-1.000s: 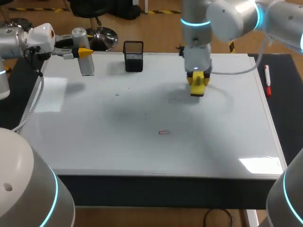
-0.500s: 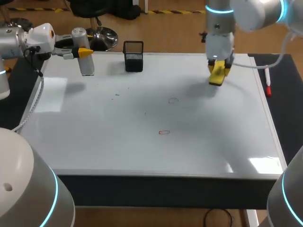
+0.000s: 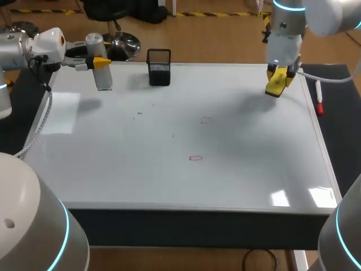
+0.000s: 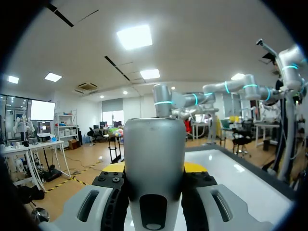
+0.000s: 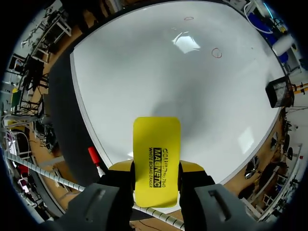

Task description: Pick up the inspection probe, press it on each red-marked spot on the whiteboard one by one, put down the probe, pick up the eraser, and wipe off all the red marks.

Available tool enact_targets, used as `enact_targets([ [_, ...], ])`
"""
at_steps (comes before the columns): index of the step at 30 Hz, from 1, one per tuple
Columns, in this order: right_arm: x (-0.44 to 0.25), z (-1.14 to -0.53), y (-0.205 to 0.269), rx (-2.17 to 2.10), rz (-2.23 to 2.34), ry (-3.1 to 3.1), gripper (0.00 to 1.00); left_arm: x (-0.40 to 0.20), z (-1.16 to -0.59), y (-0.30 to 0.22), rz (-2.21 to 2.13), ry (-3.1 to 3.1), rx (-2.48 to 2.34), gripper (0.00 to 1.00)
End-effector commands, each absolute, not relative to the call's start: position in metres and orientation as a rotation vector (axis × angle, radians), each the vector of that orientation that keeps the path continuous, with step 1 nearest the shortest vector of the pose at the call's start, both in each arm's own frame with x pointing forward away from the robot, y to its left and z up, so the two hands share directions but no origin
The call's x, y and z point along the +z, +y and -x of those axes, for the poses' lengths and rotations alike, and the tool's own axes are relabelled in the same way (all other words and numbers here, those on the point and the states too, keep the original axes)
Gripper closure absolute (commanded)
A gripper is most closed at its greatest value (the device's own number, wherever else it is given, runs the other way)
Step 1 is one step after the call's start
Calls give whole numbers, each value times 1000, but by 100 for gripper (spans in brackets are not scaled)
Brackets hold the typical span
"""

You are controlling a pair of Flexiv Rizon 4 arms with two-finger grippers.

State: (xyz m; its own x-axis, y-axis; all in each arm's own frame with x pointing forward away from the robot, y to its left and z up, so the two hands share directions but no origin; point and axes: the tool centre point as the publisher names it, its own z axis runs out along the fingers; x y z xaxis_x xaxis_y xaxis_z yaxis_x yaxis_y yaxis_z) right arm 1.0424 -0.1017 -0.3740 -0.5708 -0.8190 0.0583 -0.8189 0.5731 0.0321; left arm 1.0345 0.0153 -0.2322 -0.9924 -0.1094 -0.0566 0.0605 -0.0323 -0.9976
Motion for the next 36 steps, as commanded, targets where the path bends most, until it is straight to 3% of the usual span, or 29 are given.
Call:
enact_targets([
  [1,-377,-1044,-109,-22,-1426,-2729,100,-231,-1034,15,56,2099,-2172,100],
  [36,-380,-1050,-123,-41,-1395,-2731,100,-231,-1034,15,56,2099,-2172,100],
])
